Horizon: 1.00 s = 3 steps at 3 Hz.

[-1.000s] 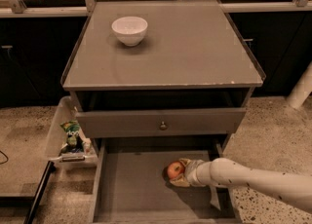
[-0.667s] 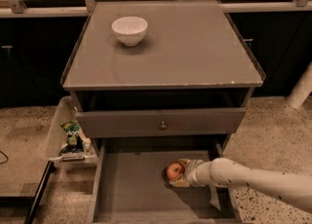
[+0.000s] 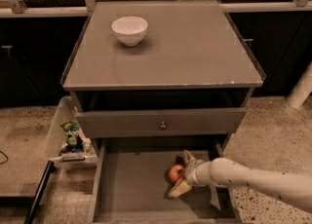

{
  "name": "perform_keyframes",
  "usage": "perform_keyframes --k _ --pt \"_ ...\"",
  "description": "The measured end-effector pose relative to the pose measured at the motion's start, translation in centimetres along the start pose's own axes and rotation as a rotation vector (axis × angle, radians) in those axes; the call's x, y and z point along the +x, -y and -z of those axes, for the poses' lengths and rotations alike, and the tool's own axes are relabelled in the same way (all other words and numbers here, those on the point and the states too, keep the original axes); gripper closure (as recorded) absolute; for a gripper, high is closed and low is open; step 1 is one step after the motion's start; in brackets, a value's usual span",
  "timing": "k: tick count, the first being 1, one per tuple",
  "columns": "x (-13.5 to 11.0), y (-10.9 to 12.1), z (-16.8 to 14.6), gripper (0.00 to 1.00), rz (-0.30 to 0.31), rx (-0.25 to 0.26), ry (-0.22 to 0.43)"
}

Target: Place apple into middle drawer

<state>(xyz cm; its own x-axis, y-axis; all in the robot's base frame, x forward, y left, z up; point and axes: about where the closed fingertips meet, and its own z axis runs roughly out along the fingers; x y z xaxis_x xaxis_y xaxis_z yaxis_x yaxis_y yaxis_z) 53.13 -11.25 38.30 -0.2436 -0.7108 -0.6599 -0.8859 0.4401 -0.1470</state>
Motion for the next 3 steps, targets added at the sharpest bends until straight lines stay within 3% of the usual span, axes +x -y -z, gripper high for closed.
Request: perform_keyframes --k 2,3 --pt "-0.2 -0.2 0.5 0.0 0.015 0.02 -0.01" --pt "-1.7 -0.9 4.4 0.0 0.083 0.064 0.009"
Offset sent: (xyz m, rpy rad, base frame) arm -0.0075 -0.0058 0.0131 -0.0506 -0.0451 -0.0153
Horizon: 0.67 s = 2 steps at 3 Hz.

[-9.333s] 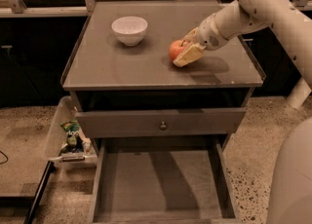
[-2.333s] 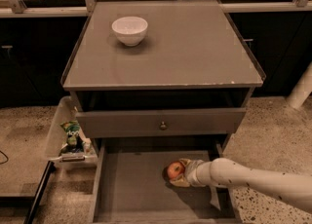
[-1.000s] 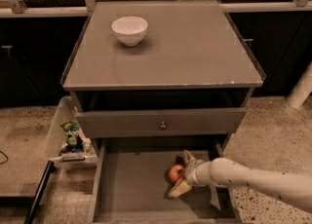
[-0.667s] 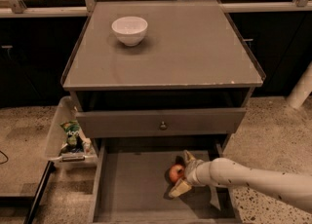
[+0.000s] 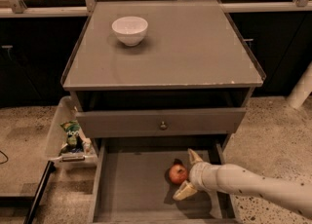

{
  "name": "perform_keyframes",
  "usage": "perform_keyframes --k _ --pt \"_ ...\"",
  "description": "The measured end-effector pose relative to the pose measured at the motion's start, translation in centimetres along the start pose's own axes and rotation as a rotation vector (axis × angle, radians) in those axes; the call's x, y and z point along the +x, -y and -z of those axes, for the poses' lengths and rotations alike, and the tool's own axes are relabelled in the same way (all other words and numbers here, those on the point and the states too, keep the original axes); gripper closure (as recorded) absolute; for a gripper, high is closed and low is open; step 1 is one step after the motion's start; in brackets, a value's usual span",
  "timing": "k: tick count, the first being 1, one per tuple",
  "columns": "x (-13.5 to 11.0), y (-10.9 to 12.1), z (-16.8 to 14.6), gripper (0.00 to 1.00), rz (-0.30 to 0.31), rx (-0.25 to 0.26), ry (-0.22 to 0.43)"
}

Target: Place apple into middle drawer

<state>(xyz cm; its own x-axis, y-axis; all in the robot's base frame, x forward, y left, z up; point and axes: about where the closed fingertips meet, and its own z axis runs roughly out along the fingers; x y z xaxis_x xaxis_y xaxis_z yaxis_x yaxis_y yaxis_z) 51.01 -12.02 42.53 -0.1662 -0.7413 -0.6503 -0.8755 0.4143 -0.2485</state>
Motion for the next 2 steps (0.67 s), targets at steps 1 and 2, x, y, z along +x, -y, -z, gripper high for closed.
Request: perform_keyframes --k 1,2 --pt "-2.5 -0.5 5.4 0.0 0.091 0.06 0.048" --pt "-5.4 -0.3 9.2 0.0 0.152 0.091 0.133"
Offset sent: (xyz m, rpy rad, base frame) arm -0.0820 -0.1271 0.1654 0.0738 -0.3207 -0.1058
